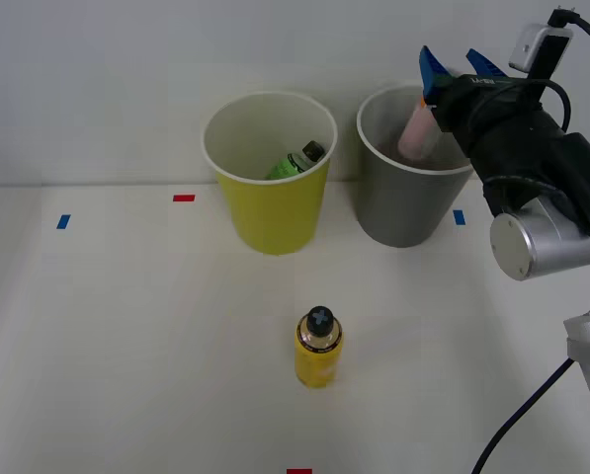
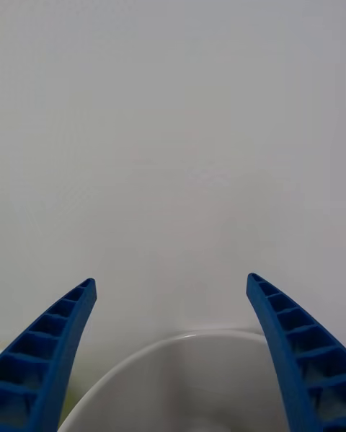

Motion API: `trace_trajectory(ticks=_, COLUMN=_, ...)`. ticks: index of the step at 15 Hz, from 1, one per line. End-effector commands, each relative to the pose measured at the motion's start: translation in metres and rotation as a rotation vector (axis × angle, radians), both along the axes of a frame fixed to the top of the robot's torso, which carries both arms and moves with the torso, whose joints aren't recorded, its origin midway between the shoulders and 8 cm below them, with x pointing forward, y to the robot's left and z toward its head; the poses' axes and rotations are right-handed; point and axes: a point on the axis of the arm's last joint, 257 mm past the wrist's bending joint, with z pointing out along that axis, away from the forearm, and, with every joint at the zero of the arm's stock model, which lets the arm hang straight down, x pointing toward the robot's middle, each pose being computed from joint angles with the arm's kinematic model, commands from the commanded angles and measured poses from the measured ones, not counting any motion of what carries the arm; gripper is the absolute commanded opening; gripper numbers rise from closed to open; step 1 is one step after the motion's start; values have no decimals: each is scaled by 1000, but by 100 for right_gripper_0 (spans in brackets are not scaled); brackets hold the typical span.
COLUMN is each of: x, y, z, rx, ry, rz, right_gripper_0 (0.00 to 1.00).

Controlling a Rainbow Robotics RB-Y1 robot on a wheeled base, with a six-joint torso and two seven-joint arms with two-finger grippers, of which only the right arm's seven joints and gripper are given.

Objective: Put cans in the gray bin, plastic bottles in the light green bin

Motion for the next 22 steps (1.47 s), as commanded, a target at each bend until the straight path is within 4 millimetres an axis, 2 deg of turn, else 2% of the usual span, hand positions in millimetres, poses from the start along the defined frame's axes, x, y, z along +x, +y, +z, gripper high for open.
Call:
trace_trajectory(ticks=1, x=0, y=0, z=0, rx=2, ry=0, rz=0, right_gripper_0=100)
trace_trajectory(ticks=19, x=-2, y=0, z=3, rx=1, ry=-22, rz=3, right_gripper_0=100)
trace_trajectory(ticks=22, x=-19, y=-8, z=1, rx=-20, ry=-53, rz=7, right_gripper_0=100)
